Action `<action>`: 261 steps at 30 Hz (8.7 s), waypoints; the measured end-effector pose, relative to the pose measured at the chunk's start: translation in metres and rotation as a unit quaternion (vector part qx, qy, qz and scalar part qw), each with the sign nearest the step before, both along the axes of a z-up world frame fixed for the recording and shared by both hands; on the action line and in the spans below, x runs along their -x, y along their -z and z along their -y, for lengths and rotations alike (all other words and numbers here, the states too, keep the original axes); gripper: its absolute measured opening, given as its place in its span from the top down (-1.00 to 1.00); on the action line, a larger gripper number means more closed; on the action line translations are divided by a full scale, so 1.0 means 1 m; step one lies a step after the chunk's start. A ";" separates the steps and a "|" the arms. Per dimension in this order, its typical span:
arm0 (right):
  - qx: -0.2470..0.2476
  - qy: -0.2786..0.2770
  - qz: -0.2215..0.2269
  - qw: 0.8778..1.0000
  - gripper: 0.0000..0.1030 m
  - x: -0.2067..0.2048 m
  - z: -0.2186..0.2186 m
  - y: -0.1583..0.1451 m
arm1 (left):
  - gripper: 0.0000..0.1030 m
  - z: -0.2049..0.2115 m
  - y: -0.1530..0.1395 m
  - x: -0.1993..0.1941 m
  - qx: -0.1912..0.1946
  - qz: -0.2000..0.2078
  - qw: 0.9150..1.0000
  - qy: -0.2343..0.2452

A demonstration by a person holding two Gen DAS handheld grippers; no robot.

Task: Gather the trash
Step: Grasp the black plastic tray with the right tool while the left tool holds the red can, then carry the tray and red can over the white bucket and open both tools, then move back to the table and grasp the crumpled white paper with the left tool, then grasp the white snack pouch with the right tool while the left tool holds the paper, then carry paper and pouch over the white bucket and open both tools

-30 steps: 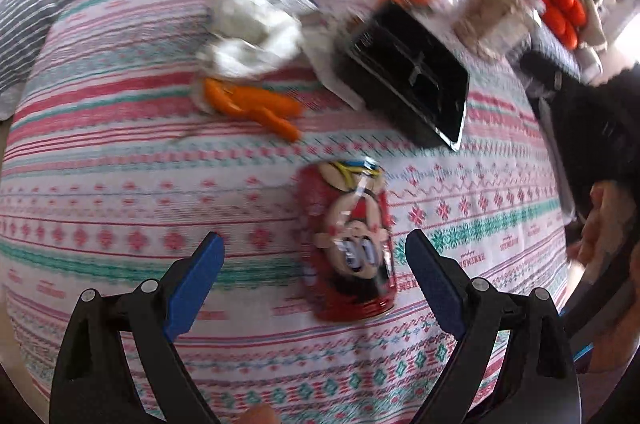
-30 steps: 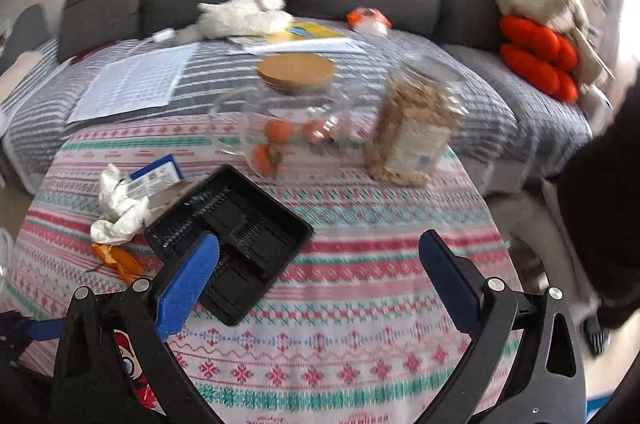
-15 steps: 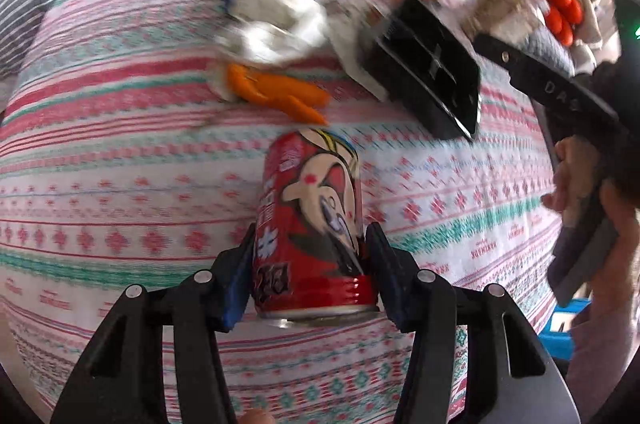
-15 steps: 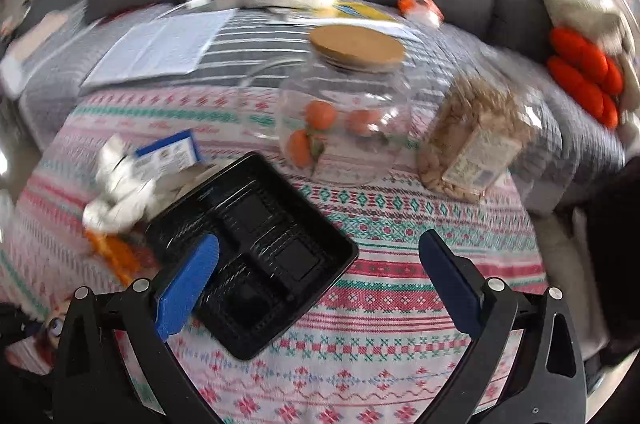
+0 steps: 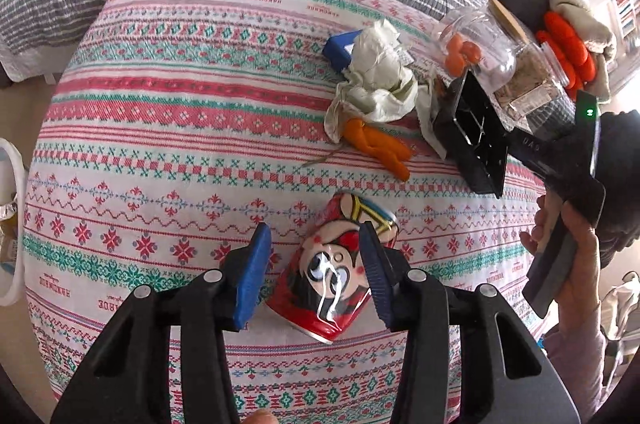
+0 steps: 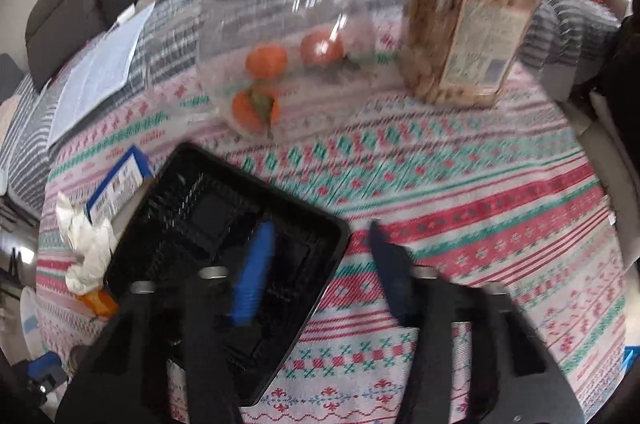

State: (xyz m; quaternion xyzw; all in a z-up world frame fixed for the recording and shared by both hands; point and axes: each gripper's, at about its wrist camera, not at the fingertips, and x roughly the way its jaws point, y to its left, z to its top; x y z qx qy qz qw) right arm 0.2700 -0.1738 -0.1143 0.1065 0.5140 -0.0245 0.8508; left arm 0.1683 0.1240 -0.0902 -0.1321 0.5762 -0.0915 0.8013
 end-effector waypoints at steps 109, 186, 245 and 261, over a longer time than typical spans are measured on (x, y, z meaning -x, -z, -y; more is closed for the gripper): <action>0.024 -0.197 0.121 0.973 -0.86 0.099 -0.346 -0.090 | -0.52 -0.308 -0.064 0.087 -0.042 0.077 0.952 -0.294; 0.056 -0.092 0.070 0.992 0.66 0.012 -0.111 0.007 | 0.11 -0.054 -0.064 -0.025 -0.023 0.159 0.979 -0.125; -0.057 -0.358 0.142 0.921 0.75 0.156 -0.404 -0.087 | -0.05 -0.342 -0.051 0.098 0.015 0.078 0.935 -0.345; -0.049 -0.385 0.122 0.914 0.74 0.154 -0.483 -0.077 | -0.37 -0.386 -0.084 0.141 0.032 0.123 0.905 -0.407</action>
